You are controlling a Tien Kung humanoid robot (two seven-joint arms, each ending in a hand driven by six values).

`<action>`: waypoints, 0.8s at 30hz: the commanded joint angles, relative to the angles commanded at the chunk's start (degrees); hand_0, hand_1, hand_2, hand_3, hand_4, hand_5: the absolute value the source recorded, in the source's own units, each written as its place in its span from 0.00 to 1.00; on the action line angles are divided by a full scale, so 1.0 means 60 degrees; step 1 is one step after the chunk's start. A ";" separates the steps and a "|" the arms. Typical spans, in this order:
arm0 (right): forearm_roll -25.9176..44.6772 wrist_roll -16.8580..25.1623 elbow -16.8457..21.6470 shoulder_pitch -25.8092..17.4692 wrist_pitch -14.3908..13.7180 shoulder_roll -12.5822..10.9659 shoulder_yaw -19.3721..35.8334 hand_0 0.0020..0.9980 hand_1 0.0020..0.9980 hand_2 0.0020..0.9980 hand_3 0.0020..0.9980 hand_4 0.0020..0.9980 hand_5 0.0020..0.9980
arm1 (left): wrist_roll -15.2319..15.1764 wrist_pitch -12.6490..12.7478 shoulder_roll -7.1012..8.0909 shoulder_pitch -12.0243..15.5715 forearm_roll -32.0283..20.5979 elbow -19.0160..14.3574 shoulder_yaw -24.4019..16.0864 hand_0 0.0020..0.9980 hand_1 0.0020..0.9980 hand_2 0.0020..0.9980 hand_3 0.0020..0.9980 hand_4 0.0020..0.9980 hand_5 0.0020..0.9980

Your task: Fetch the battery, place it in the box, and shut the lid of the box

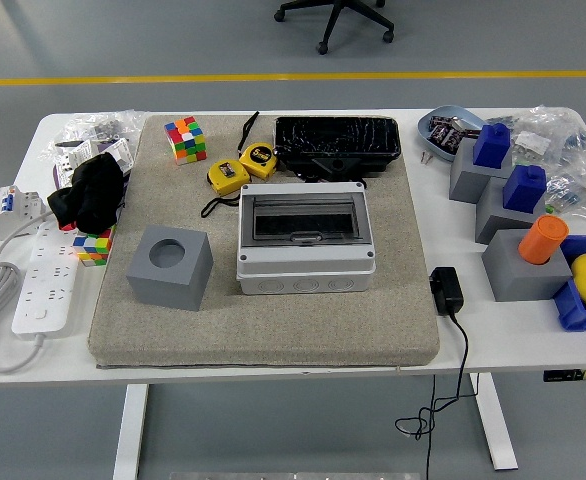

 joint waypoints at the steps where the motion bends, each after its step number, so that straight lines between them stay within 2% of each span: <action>1: -0.0005 -0.0001 -0.0002 0.0002 0.0002 -0.0001 0.0010 0.83 0.81 0.78 0.81 1.00 1.00 | 0.0002 -0.0001 -0.0002 -0.0007 0.0000 -0.0003 0.0001 1.00 0.98 0.98 0.96 1.00 1.00; 24: 0.0064 -0.0020 -0.0011 -0.0001 -0.0023 -0.0046 -0.0094 0.83 0.81 0.78 0.81 1.00 1.00 | -0.0071 -0.0074 0.0021 -0.0006 0.0052 0.0045 -0.0036 1.00 0.98 0.97 0.95 1.00 1.00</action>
